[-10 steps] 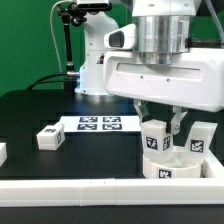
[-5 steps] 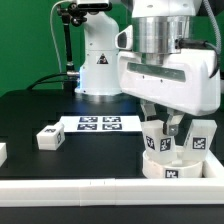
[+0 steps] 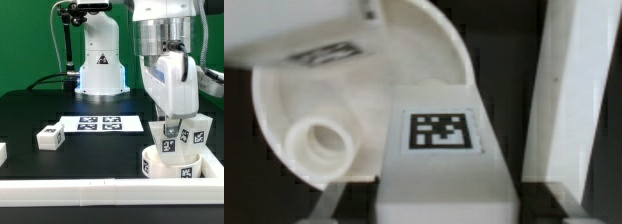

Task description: Assemble stool

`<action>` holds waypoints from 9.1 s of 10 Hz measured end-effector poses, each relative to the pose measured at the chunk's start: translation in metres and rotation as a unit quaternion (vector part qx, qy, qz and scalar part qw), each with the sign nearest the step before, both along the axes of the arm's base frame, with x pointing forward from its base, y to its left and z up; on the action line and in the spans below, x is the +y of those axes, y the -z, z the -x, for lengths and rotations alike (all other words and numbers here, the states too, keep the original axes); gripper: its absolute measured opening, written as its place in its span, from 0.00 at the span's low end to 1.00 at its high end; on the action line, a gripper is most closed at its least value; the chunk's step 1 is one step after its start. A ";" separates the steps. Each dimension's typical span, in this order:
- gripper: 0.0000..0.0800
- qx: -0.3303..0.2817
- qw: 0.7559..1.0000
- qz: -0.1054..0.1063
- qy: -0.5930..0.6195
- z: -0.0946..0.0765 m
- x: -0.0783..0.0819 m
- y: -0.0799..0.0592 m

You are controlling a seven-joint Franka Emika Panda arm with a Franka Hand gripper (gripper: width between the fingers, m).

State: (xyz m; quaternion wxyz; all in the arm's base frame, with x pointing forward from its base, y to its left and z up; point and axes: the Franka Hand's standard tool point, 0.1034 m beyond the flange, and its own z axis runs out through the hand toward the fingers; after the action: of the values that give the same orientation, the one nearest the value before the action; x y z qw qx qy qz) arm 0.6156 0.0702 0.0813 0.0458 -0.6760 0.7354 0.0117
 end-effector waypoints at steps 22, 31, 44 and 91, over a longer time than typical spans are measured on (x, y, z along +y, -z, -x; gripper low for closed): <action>0.81 -0.007 0.998 -0.052 -0.036 -0.007 0.026 -0.024; 0.81 -0.034 0.905 -0.011 -0.424 -0.008 0.018 -0.027; 0.81 -0.063 0.575 0.040 -0.815 -0.010 0.027 -0.024; 0.43 -0.019 0.999 -0.036 0.016 0.006 0.036 0.007</action>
Offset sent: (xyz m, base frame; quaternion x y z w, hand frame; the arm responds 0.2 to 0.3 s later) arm -0.0012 0.0037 -0.0022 0.0018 0.0014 0.2462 0.9692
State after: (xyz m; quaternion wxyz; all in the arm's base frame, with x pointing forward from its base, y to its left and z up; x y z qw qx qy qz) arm 0.6094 0.1066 0.0740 0.0848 -0.6620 0.7443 0.0248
